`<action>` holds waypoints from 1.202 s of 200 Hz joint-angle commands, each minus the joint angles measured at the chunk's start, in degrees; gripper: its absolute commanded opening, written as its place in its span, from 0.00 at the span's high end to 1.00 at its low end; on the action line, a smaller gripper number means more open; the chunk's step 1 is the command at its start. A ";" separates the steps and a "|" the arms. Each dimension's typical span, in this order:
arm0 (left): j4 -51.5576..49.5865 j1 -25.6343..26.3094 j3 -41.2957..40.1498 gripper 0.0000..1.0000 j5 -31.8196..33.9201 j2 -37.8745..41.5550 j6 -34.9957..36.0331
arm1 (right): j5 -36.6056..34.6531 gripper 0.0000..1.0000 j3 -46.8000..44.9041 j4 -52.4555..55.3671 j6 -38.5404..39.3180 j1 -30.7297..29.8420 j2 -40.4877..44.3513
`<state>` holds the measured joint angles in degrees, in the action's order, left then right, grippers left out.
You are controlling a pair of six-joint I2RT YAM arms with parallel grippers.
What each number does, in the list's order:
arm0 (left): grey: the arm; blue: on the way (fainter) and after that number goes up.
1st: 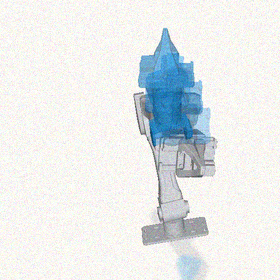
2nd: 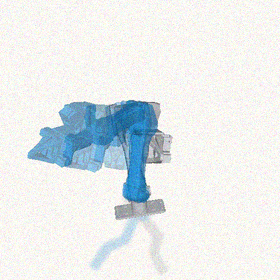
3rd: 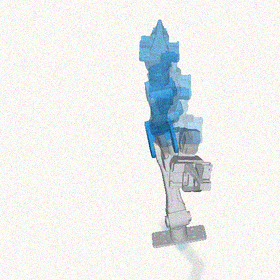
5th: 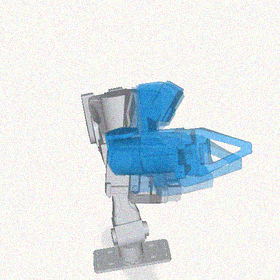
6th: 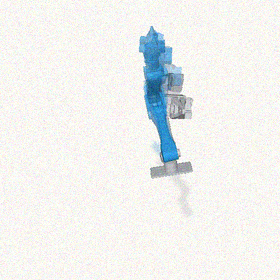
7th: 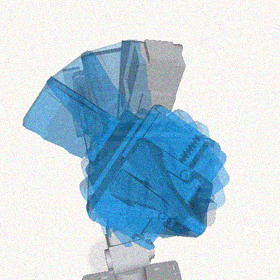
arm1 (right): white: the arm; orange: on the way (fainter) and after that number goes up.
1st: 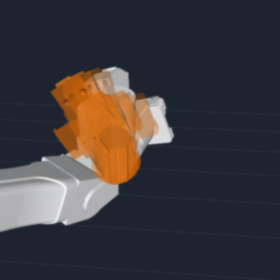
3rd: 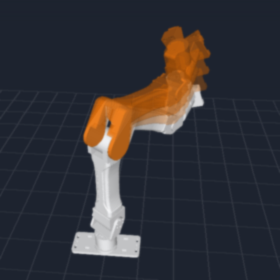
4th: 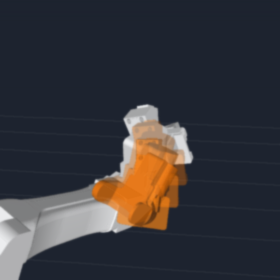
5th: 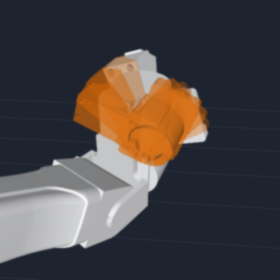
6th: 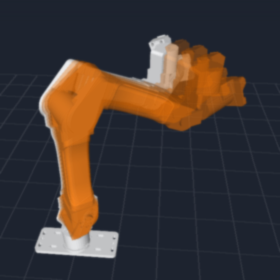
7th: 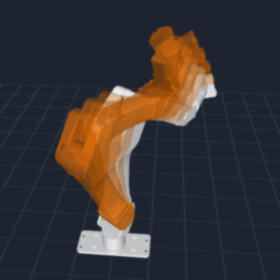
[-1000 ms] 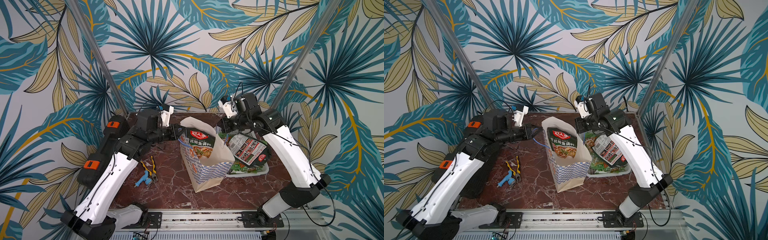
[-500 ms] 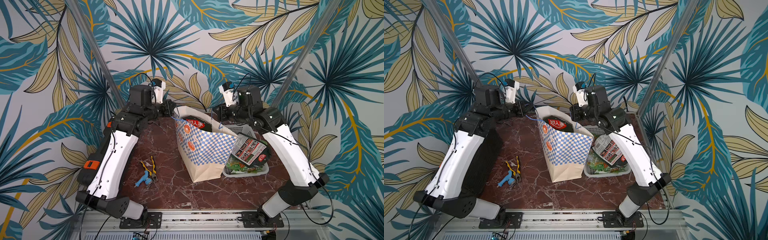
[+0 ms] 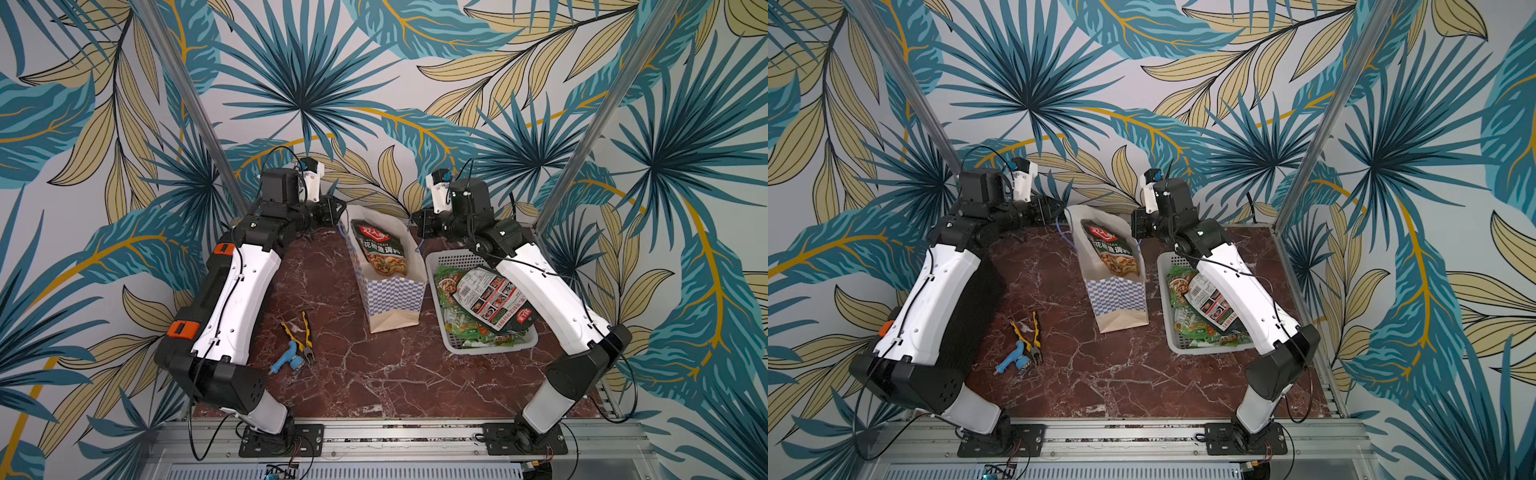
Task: Place the condiment packets inside the bag
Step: Adjust the paper bag at the center of the board, then pick up the condiment packet from the storage box.
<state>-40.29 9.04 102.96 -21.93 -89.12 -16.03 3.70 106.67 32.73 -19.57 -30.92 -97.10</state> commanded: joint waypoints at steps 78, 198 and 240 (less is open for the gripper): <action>-12.13 -0.23 -3.59 0.16 -3.40 15.13 -0.92 | -1.65 0.40 -3.10 8.69 -1.42 -0.94 12.01; 7.35 -0.18 -39.62 0.00 21.68 44.44 -2.26 | -17.02 0.05 -29.61 14.74 -3.73 6.48 33.89; 7.63 -1.04 -41.86 0.00 16.42 42.36 -3.39 | -19.57 0.04 -42.97 14.05 -9.30 14.26 43.93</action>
<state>-36.32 8.73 63.35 -3.75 -45.98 -18.63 -13.19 69.41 46.68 -24.43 -19.86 -58.04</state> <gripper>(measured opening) 0.999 0.958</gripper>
